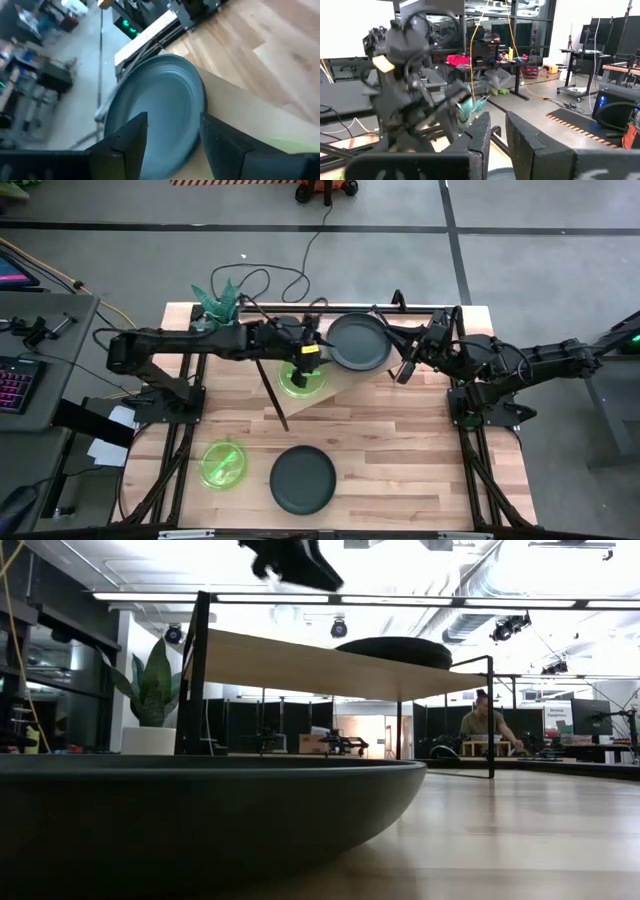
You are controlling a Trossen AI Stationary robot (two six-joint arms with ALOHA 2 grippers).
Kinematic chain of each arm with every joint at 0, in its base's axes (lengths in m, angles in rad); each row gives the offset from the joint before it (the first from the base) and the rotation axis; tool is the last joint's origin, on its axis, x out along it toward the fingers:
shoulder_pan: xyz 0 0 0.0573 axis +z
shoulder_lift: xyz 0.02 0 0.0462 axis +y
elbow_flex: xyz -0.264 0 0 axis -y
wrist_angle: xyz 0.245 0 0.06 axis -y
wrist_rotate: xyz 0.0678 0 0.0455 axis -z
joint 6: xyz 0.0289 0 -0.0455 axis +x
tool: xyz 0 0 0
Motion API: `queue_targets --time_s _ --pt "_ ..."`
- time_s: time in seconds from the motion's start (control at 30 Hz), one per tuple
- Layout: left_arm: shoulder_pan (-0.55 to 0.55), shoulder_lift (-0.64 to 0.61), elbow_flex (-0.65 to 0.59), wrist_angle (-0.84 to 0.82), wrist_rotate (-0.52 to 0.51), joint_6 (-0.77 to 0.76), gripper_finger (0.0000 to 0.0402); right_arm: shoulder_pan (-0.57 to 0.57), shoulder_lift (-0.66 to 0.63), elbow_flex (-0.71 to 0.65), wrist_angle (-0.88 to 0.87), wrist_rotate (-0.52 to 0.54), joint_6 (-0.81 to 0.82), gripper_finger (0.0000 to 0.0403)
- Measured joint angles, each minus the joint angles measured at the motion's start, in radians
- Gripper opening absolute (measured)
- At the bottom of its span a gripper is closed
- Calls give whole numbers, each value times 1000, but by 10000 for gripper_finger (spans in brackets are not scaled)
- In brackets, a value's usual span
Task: Place and stack plates onto a shelf
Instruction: Stack the black plate on top of the other black plates on the shelf
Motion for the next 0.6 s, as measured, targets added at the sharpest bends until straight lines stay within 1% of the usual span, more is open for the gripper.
queue_targets --time_s 0.03,0.07,0.13,0.23,0.27,0.3,0.37,0.43,0.5,0.6 --pt "2 -24 0 -28 16 -36 168 0 0 0 -9 -6 16 48" --pt "5 -49 0 -59 54 -79 167 0 0 0 -23 -22 33 48" --pt "24 -108 -8 -121 186 -179 162 0 0 0 -61 -82 67 48" --pt "47 -205 -77 -136 415 -322 153 0 1 0 -134 -217 148 48" --pt "46 -241 -120 -106 468 -363 150 0 3 0 -157 -274 188 48" --pt "37 -278 -169 -62 497 -400 146 1 9 0 -174 -333 234 48" --pt "1 -359 -282 43 510 -462 140 15 30 0 -200 -441 329 48" --pt "-54 -438 -398 163 490 -524 135 48 76 0 -203 -498 384 48" --pt "-118 -514 -509 278 427 -582 132 89 134 -1 -206 -503 431 48" --pt "-224 -624 -642 404 289 -631 131 142 229 -1 -215 -506 506 48"
